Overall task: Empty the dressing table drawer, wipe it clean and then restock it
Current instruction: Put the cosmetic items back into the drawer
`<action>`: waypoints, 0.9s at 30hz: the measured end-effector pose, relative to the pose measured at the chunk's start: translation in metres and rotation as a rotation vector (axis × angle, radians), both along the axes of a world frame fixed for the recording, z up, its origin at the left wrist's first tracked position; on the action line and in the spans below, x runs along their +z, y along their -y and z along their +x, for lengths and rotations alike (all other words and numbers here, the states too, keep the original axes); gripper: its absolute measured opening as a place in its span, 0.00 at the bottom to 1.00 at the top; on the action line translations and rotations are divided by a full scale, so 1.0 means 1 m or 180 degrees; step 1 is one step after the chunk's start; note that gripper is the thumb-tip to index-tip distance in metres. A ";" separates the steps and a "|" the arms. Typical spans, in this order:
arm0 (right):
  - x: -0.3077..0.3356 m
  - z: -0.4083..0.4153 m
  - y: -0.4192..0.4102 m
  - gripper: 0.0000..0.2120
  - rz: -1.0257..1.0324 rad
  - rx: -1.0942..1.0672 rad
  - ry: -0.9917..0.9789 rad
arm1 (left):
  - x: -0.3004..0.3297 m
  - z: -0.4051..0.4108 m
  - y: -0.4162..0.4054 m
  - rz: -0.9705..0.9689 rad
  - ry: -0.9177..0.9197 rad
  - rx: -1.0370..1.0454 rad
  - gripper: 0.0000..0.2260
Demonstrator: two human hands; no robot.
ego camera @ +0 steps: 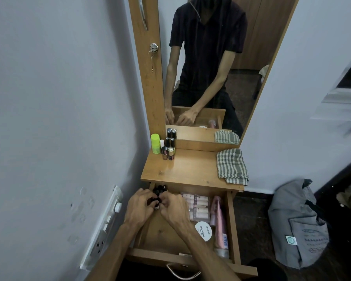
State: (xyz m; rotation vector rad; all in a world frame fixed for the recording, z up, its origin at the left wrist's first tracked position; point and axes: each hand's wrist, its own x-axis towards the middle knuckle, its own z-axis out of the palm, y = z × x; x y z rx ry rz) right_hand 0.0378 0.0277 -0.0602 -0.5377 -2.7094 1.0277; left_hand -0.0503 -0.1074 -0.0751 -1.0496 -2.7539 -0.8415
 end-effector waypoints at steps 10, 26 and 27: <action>0.023 -0.012 -0.015 0.10 0.0102 -0.0468 -0.0460 | 0.034 -0.004 -0.011 0.0463 -0.0055 0.0313 0.03; 0.081 -0.075 -0.063 0.10 -0.0006 -0.1102 -0.0997 | 0.098 -0.064 -0.091 0.0491 -0.0016 0.0550 0.18; 0.081 -0.079 -0.064 0.12 0.0033 -0.1102 -0.0936 | 0.098 -0.066 -0.092 0.0444 -0.0006 0.0542 0.18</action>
